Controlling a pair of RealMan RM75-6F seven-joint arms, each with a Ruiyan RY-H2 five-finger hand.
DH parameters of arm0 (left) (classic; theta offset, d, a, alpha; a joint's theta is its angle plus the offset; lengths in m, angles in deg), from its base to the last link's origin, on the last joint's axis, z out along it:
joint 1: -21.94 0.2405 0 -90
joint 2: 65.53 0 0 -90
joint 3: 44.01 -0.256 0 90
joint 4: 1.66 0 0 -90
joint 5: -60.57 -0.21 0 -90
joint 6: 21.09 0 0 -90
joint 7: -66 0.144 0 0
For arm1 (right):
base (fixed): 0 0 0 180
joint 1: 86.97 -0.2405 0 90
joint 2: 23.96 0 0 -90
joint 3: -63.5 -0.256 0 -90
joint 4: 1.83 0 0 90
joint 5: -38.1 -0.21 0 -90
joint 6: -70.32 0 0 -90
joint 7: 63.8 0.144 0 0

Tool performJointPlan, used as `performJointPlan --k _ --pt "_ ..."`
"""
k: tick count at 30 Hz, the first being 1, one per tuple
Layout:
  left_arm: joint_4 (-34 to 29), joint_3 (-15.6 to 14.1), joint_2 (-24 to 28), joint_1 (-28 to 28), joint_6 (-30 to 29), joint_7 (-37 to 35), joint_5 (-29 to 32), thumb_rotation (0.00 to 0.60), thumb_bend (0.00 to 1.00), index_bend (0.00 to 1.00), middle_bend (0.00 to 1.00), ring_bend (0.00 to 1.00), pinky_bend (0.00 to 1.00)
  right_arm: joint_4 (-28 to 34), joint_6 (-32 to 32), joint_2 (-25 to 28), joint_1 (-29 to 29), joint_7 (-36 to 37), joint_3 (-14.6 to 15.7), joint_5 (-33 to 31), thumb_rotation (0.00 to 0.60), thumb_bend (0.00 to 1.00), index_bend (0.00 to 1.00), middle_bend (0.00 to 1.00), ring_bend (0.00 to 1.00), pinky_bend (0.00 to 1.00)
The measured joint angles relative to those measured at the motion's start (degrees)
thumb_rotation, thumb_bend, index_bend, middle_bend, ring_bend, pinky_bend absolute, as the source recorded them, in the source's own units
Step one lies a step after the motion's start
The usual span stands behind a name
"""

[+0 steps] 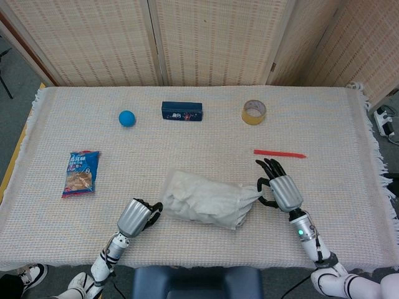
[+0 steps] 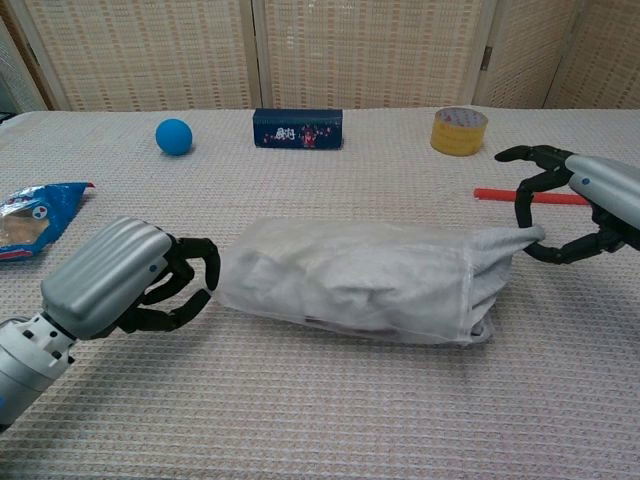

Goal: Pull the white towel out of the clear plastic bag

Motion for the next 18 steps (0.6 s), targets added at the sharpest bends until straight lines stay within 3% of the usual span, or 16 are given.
performJointPlan --k 18 --pt "5.4 2.9 4.4 0.2 1.9 -1.3 4.1 0.600 0.60 0.76 1.00 1.00 1.00 -1.0 2.5 7.7 0.8 -2.0 -3.8 -6.9 0.600 0.38 0.67 0.08 0.00 0.00"
